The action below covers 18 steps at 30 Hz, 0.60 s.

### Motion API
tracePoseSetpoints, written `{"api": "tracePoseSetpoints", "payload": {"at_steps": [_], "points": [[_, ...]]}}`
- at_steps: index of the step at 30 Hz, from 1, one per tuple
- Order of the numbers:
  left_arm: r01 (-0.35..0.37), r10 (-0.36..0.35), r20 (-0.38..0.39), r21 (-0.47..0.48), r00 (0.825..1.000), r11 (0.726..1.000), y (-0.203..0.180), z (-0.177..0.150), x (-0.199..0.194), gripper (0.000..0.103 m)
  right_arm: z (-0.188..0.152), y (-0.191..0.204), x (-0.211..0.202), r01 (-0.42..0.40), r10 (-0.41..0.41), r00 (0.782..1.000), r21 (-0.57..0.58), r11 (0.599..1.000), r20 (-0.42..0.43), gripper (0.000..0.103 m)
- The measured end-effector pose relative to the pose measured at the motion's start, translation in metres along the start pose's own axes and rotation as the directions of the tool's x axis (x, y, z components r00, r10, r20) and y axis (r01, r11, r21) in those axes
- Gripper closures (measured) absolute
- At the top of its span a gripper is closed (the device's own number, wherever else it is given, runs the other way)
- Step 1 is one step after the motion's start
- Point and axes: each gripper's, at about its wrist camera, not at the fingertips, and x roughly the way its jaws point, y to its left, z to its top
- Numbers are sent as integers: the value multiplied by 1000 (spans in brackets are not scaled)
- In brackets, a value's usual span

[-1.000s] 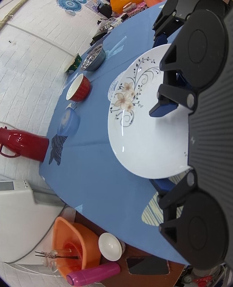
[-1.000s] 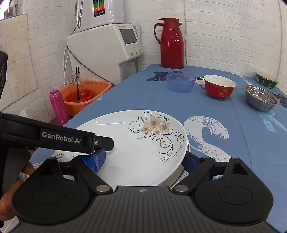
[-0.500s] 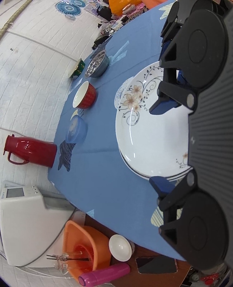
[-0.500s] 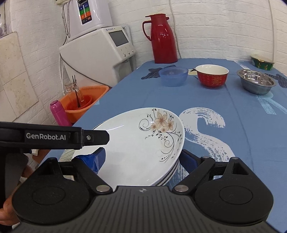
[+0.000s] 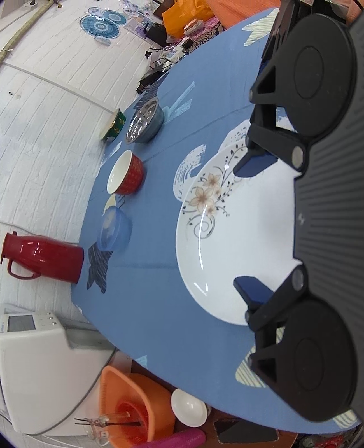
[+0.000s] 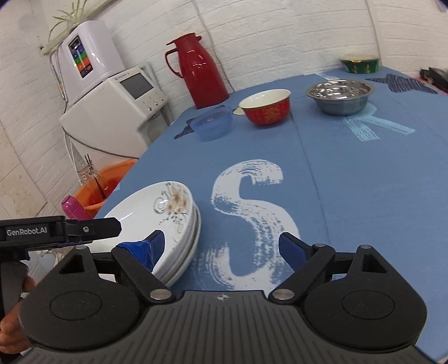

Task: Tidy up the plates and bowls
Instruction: 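Open both tools to release the floral plate, then reach both tools to the steel bowl rim and close them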

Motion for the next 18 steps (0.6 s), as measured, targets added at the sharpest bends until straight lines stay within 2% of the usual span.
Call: {"api": "tracePoseSetpoints", "payload": {"at_steps": [7,11,15,18], "points": [[48,-47,-48,32,998,998,-51,16,28,33,1,-53,-18,59,-61,998,124,990,12,27],[103,-102,-87,8,991,995,-94,45,59,33,16,-90,-27,62,-66,998,150,987,22,27],[160,-168,-109,-76,980,984,-134,93,108,33,57,-130,-25,94,-101,994,127,987,52,27],[147,-163,-108,-149,981,978,-158,130,155,33,106,-164,-8,143,-149,987,94,985,61,27]]}}
